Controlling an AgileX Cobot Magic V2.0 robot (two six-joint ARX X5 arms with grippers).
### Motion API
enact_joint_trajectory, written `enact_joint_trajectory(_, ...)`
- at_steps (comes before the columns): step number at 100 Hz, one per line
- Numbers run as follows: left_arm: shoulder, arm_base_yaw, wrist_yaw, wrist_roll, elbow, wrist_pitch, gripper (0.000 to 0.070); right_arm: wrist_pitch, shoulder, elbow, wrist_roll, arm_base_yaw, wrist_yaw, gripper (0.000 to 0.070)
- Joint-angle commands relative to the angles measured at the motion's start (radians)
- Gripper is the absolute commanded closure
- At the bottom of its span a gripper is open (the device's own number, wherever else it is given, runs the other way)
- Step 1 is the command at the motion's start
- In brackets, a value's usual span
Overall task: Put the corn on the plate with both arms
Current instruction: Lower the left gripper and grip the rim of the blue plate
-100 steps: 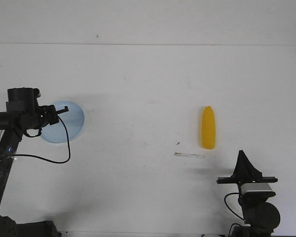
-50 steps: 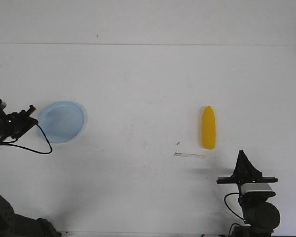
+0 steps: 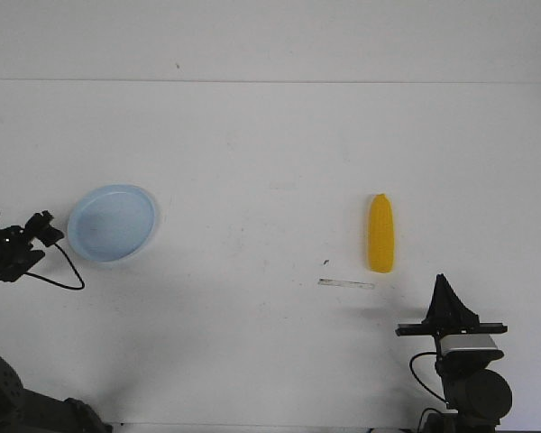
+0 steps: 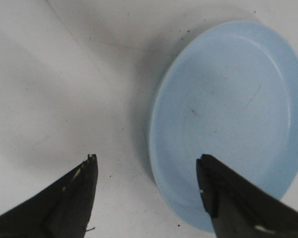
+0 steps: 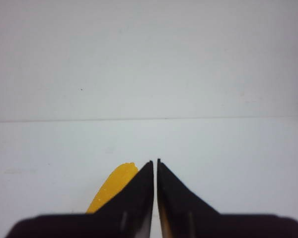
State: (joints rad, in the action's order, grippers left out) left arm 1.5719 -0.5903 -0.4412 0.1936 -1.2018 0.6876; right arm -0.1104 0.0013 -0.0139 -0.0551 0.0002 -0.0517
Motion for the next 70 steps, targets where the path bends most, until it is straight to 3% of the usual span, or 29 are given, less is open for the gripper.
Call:
enact_joint_trajectory(1, 0.013, 0.001, -0.002, -0.015, 0.011, -0.024, 0.0308, -0.012, 0.000, 0.001, 0.005, 0.000, 0.000, 0.0689)
enact_joint_trajectory(49, 0.063, 0.073, -0.001, 0.056, 0.032, -0.159, 0.0349, -0.012, 0.000, 0.001, 0.005, 0.000, 0.000, 0.0688)
enact_joint_trajectory(70, 0.123, 0.110, 0.000, 0.058, 0.032, -0.159, 0.0350, -0.012, 0.000, 0.001, 0.005, 0.000, 0.000, 0.0688)
